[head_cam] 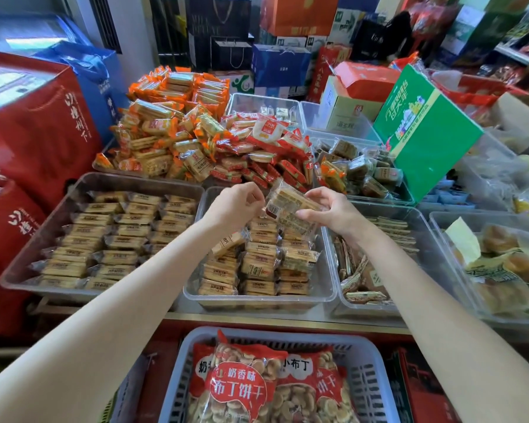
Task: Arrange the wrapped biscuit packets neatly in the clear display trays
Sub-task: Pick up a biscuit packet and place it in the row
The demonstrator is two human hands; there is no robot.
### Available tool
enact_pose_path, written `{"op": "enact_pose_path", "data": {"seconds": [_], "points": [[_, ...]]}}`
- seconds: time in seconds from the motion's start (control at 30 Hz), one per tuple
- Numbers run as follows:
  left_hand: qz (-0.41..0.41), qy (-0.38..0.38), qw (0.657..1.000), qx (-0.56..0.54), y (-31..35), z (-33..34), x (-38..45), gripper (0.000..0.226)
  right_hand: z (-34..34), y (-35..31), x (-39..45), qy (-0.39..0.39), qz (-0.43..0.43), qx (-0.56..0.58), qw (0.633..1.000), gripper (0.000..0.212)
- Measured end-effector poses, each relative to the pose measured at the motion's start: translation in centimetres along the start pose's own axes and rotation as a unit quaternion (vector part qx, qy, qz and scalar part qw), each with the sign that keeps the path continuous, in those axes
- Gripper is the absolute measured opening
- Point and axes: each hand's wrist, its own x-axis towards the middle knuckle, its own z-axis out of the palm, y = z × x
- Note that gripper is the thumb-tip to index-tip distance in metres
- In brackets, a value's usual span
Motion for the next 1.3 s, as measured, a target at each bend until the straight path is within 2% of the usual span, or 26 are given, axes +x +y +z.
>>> {"op": "enact_pose_path", "data": {"seconds": [0.07,0.13,0.2,0.37,0.5,0.57,0.63,0.7,0.77,0.87,0.93,1.03,1.07,1.17,1.23,1.3], "points": [[-0.034,0.009,0.990,-0.140,0.4,-1.0,0.4,0.013,-0.4,-0.2,-0.6,-0.022,-0.010,0.012,1.000,0.070],[-0.043,-0.009,0.965,-0.259,0.9,-1.7,0.4,0.014,-0.6,-0.4,-1.2,-0.054,-0.021,0.034,0.998,0.075],[-0.018,-0.048,0.954,-0.294,1.4,-1.9,0.3,0.011,-0.7,-0.5,-1.3,-0.076,-0.024,0.056,0.995,0.075],[0.063,-0.002,0.988,-0.144,2.2,-2.5,0.9,0.006,-1.3,-0.6,-1.7,-0.110,-0.016,0.079,0.991,0.069],[0.037,-0.014,0.982,-0.187,2.2,-2.7,0.9,0.008,-1.3,-0.8,-1.7,-0.123,-0.006,0.106,0.987,0.084],[0.017,-0.017,0.979,-0.202,2.0,-2.6,0.7,0.008,-1.1,-1.0,-1.6,-0.123,-0.002,0.102,0.987,0.084],[0.022,-0.038,0.986,-0.161,1.5,-2.7,0.5,0.004,-0.9,-1.0,-1.5,-0.118,0.003,0.107,0.987,0.076],[0.033,-0.055,0.993,-0.095,0.8,-2.7,0.1,0.003,-0.9,-0.9,-1.4,-0.113,0.008,0.138,0.984,0.085],[0.021,-0.056,0.993,-0.101,0.5,-2.9,-0.3,0.007,-0.8,-0.7,-1.4,-0.116,0.008,0.151,0.982,0.093],[0.021,-0.072,0.990,-0.121,0.5,-3.0,-0.5,0.008,-0.7,-0.4,-1.6,-0.121,0.016,0.158,0.980,0.094],[0.015,-0.078,0.991,-0.107,0.3,-2.8,-0.4,0.009,-0.5,-0.6,-1.8,-0.118,0.022,0.144,0.982,0.086],[0.007,-0.100,0.994,-0.035,0.0,-2.6,-0.2,0.002,-0.3,-1.8,-1.9,-0.080,0.012,0.017,0.997,0.059],[0.001,-0.111,0.993,-0.044,0.1,-2.6,-0.2,0.008,-0.1,-2.2,-1.7,-0.058,0.004,-0.043,0.997,0.052],[-0.003,-0.166,0.977,-0.131,0.9,-2.7,-0.6,0.056,0.2,-2.8,-1.3,-0.012,-0.015,-0.168,0.986,0.048],[0.044,-0.159,0.985,-0.045,1.5,-2.4,-0.6,0.077,0.5,-3.1,-1.4,0.002,-0.034,-0.189,0.981,0.053],[0.079,-0.120,0.988,0.047,1.8,-1.8,-0.5,0.086,0.7,-3.5,-1.6,0.003,-0.052,-0.217,0.975,0.060]]}}
